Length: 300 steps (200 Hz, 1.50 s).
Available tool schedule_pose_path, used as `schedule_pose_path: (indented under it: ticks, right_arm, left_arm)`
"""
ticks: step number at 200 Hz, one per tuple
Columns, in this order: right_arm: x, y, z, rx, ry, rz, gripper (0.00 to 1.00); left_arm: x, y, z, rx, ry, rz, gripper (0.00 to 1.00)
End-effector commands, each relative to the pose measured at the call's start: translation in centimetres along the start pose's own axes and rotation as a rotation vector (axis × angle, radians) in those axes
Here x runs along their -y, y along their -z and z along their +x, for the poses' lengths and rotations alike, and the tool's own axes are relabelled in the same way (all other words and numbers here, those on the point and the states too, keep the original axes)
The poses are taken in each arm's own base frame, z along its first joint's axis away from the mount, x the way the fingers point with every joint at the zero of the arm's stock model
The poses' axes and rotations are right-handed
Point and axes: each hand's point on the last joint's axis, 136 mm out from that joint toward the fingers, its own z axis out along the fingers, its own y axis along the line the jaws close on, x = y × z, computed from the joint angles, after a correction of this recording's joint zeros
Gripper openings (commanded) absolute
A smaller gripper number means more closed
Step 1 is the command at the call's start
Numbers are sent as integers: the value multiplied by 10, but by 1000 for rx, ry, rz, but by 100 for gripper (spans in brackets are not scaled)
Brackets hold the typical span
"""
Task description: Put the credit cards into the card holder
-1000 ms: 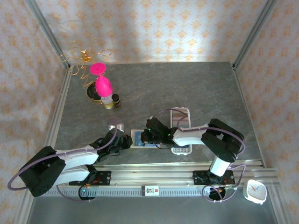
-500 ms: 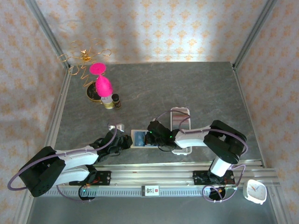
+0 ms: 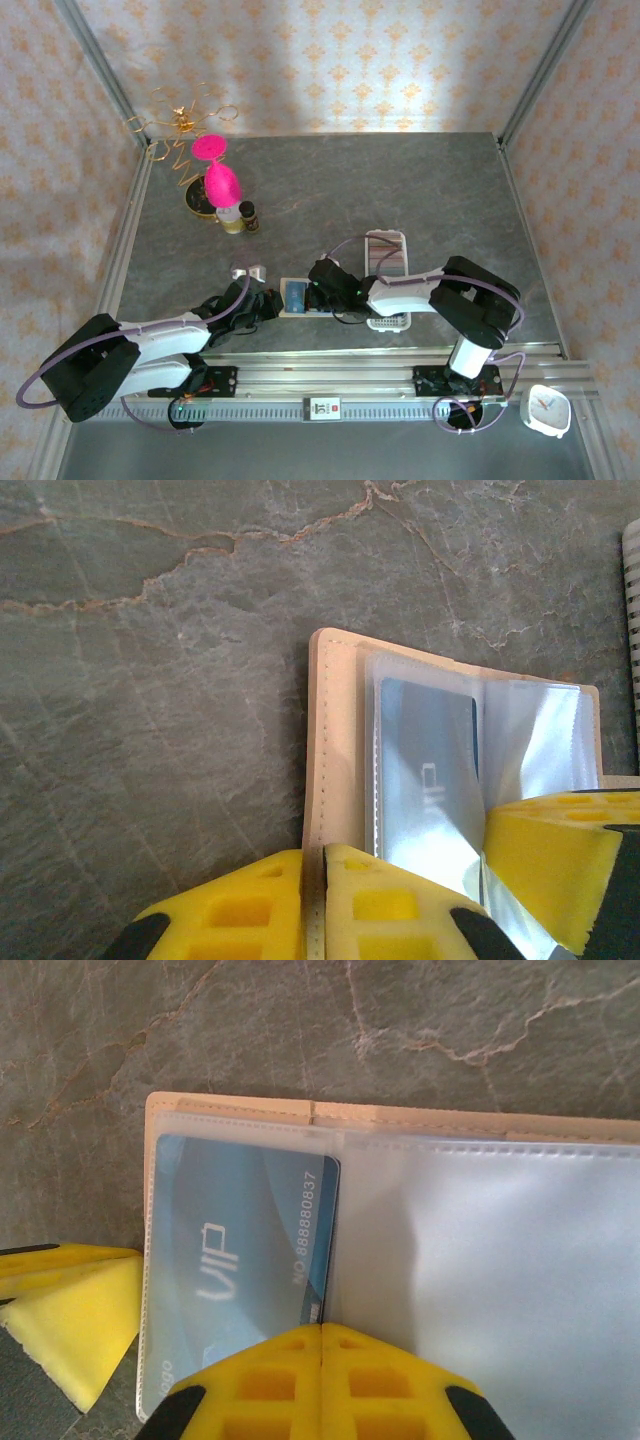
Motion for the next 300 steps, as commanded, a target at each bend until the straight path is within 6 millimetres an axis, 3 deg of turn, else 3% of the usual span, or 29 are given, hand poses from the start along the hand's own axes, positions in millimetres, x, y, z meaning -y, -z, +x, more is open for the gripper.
schedule_pose_path:
  ticks: [1, 30, 56, 99, 120, 223, 300]
  right_arm:
    - [-7, 12, -7, 48, 42, 6, 1]
    - [7, 31, -16, 114, 53, 74, 5]
    - [20, 43, -16, 137, 51, 110, 15]
    - [45, 47, -10, 146, 29, 188, 25]
    - [49, 44, -5, 132, 20, 188, 29]
    - [41, 24, 7, 55, 16, 145, 38]
    - [0, 18, 0, 49, -13, -19, 43]
  left_arm:
    - [0, 1, 5, -11, 2, 11, 11]
    - [1, 1, 5, -10, 2, 16, 11]
    - [2, 1, 4, -9, 1, 19, 11]
    - [4, 1, 4, -12, -4, 18, 11]
    - [4, 1, 3, -10, -4, 20, 11]
    - [1, 1, 6, -14, -1, 18, 11]
    - [1, 1, 7, -16, 0, 20, 11]
